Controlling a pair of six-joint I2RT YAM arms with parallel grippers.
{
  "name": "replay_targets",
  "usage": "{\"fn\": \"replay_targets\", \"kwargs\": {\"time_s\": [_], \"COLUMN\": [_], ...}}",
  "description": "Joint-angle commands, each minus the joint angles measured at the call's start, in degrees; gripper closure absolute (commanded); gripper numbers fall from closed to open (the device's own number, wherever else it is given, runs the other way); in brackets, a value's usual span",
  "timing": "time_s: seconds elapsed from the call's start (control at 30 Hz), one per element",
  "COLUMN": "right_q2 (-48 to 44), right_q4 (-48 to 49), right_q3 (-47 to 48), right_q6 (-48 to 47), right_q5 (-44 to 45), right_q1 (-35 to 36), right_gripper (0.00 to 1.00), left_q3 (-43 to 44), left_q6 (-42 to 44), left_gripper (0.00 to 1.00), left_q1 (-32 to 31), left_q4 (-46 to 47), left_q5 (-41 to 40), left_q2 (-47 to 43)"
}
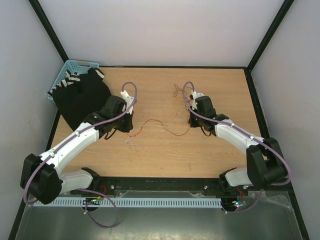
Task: Zip-tie the wires
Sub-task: Straighten the cable at the center of the board.
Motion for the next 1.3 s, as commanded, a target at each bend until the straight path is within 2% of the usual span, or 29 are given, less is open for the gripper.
{"fn": "replay_targets", "kwargs": {"time_s": [0.0, 0.23, 0.47, 0.67, 1.03, 1.27], "right_q2": [3.24, 9.7, 12.28, 9.7, 3.0, -3.62], "right_q4": [4.87, 7.87, 8.55, 6.52, 1.48, 1.54], "right_q3": [-0.66, 0.1, 0.6, 1.68, 3.31, 2.55], "right_q6": [1.26, 1.83, 1.7, 1.14, -0.85, -0.92], "right_q5": [-1.11, -5.59, -7.44, -6.61, -4.76, -0.24], "right_q1": [0.17, 0.4, 0.33, 0.35, 0.37, 0.28], "right_gripper": [0.96, 0.84, 0.64, 0.45, 0.26, 0.14], "left_q3": [-1.56, -2.19, -2.62, -3.12, -3.71, -3.76], "left_q6": [-1.35, -1.08, -0.77, -0.38, -0.38, -1.03], "left_gripper": [1.0, 1.0, 1.0, 1.0, 1.0, 0.73], "left_q1": [0.96, 1.07, 1.06, 1.03, 1.03, 1.14], "left_q4": [-1.52, -1.12, -0.22, 0.86, 2.21, 2.33], "left_q5": [-5.28, -10.55, -11.67, -11.48, -11.13, -12.65], "left_q2": [2.66, 7.12, 11.37, 13.94, 15.18, 16.16]}}
